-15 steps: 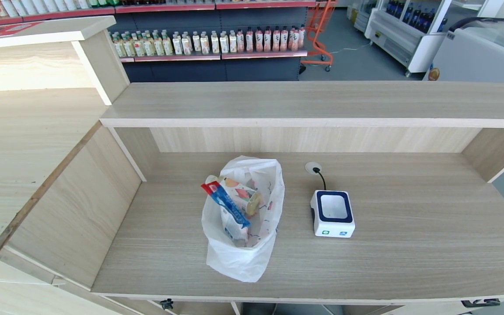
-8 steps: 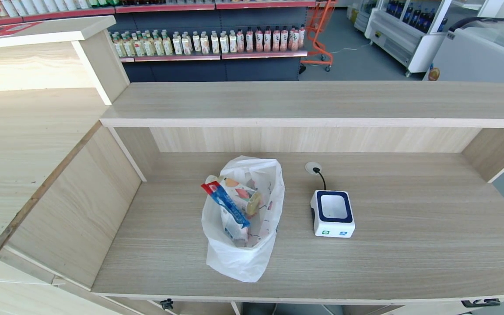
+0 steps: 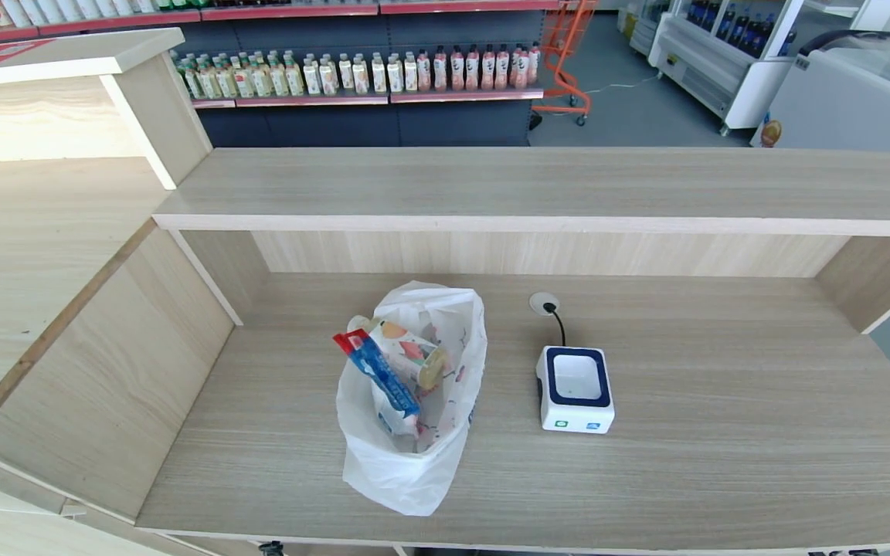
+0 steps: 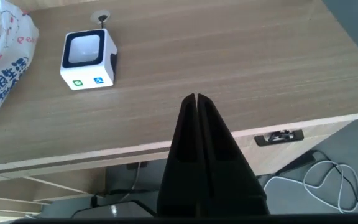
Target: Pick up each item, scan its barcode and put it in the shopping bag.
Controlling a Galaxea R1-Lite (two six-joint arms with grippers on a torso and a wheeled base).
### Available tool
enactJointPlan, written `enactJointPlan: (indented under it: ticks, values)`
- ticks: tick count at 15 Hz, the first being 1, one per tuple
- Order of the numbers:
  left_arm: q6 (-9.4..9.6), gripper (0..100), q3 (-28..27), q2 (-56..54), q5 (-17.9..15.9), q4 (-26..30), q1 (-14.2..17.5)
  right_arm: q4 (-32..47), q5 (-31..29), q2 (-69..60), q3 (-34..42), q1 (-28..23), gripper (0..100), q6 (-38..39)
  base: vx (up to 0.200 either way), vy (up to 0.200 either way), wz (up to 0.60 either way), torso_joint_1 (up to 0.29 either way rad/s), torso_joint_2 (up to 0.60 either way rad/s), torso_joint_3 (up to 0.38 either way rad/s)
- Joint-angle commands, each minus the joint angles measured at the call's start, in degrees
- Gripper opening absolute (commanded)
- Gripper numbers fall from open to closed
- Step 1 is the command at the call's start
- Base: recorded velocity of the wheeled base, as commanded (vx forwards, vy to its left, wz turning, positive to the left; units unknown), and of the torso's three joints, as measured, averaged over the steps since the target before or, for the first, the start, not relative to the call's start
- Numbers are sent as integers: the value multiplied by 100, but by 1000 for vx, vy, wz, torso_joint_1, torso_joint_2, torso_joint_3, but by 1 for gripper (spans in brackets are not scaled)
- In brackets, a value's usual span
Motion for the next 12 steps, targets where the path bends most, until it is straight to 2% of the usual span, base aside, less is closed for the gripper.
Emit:
enactJointPlan:
  ticks: [1,4,9,12]
  values:
    - [-1,100,0,-2,2,0,-5,2,-2,36,0,0,0,-9,0,-200,0,-2,-2,2]
    - [-1,100,0,-2,2,0,-5,2,-2,27,0,0,0,26,0,-200,0,2,-1,1]
    - [17,100,0,121,-6,0,-14,2,-2,27,0,0,0,9,0,0,0,0,0,0]
    - [8,100,0,59,2,0,-40,2,-2,27,0,0,0,0,200,0,0,-2,2,-1]
